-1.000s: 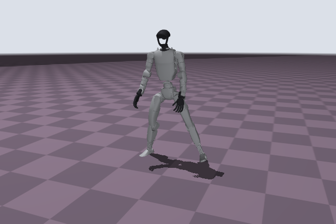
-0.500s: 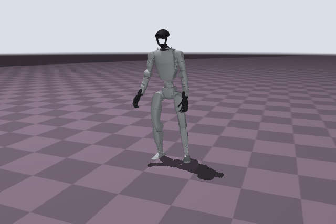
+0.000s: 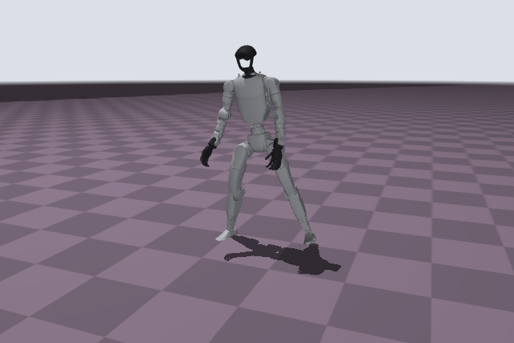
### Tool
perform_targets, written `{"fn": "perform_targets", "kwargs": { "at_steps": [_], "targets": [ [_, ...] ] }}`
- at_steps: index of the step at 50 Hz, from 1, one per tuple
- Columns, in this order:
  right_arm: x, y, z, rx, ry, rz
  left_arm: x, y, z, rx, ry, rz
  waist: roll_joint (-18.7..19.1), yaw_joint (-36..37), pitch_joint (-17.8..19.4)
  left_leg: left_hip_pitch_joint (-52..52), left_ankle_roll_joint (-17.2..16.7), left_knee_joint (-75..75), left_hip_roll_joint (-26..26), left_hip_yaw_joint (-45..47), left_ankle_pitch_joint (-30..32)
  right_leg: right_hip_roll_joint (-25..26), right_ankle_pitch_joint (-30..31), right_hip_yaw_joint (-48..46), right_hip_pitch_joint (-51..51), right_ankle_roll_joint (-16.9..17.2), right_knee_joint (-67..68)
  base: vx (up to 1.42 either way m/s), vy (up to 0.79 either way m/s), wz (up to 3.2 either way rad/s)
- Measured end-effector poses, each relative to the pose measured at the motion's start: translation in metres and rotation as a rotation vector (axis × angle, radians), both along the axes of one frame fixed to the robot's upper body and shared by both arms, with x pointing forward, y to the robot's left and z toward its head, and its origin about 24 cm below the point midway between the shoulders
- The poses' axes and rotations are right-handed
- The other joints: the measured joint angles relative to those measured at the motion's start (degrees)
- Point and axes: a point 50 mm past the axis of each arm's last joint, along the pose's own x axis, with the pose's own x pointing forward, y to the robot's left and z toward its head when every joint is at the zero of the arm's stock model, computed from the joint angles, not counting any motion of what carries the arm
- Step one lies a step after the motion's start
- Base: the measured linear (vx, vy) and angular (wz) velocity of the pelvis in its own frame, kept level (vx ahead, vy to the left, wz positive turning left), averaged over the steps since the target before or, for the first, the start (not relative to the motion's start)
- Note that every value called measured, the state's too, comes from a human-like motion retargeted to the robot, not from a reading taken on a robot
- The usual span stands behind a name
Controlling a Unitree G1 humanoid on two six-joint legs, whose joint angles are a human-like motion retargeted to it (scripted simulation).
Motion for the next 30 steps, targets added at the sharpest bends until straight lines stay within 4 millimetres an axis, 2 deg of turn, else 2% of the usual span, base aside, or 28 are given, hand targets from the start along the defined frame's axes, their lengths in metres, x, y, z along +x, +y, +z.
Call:
{"fn": "perform_targets", "kwargs": {
  "at_steps": [2,5,9,11,15,18,22,24,26,30],
  "targets": [
    [-0.002,-0.001,0.000,0.010,0.006,0.032,0.005,-0.004,0.002,0.013,-0.010,-0.058,0.8,-0.9,-0.1,-0.1,0.1,-2.6,0.8,1.2,3.3,-0.5,0.6,-1.0,0.4,0.1,0.2,-0.05,0.56,0.51],
    [-0.010,-0.008,-0.004,-0.002,0.066,0.067,0.009,-0.011,0.003,0.012,-0.005,-0.096,2.0,-1.8,-0.1,0.3,-2.3,-5.8,1.0,2.1,8.5,-1.1,2.5,-2.4,1.5,0.2,-0.8,-0.05,0.61,0.39],
    [-0.025,-0.018,-0.010,-0.015,0.175,0.033,0.016,-0.016,0.003,0.000,0.036,-0.105,1.4,-0.7,0.2,1.0,-7.0,-7.5,-1.9,3.7,7.5,-3.8,6.5,-8.1,1.9,0.5,-2.0,-0.06,0.59,-0.12],
    [-0.030,-0.018,-0.013,0.010,0.197,-0.005,0.014,-0.013,0.001,0.023,0.084,-0.129,1.2,0.1,0.3,1.3,-7.8,-7.8,-3.3,4.8,7.4,-4.4,5.7,-13.1,1.3,-0.4,0.0,-0.07,0.53,-0.44],
    [-0.026,-0.014,-0.013,0.044,0.160,-0.051,0.013,0.000,0.000,0.073,0.146,-0.138,2.6,0.1,0.7,0.6,-7.1,-7.8,-3.7,5.8,8.0,-0.9,-2.4,-17.5,-1.1,-4.1,10.1,-0.10,0.43,-0.25],
    [-0.020,-0.011,-0.009,0.033,0.109,-0.044,0.009,0.010,0.000,0.077,0.145,-0.085,3.6,-1.0,0.6,0.0,-6.1,-7.6,-4.0,5.9,7.8,5.0,-8.3,-13.8,-4.2,-5.7,19.1,-0.09,0.32,-0.13],
    [-0.017,-0.009,-0.008,0.023,0.085,-0.022,-0.001,0.020,-0.002,0.056,0.146,-0.009,3.0,-1.1,-0.4,-0.5,-5.0,-8.1,-6.4,6.9,7.7,13.0,-13.2,-9.2,-6.6,-5.7,23.1,-0.07,0.23,-0.28],
    [-0.018,-0.008,-0.009,0.026,0.100,-0.002,-0.008,0.023,-0.005,0.033,0.160,0.015,2.3,-0.5,-1.2,-0.8,-4.4,-8.4,-8.2,7.7,7.9,16.2,-12.8,-6.9,-5.9,-5.6,18.8,-0.08,0.19,-0.37],
    [-0.020,-0.009,-0.010,0.026,0.127,0.022,-0.014,0.024,-0.007,0.003,0.174,0.033,1.6,0.6,-1.6,-1.1,-3.7,-8.5,-10.5,8.7,8.1,18.0,-9.9,-4.4,-4.4,-6.1,11.7,-0.09,0.18,-0.42],
    [-0.021,-0.014,-0.010,0.013,0.183,0.082,-0.017,0.020,-0.009,-0.053,0.178,0.058,1.2,4.8,-1.0,-1.8,-1.9,-8.3,-14.7,9.2,8.4,16.5,-3.5,-1.5,-1.8,-7.6,1.4,-0.13,0.19,-0.40]
  ]
}}
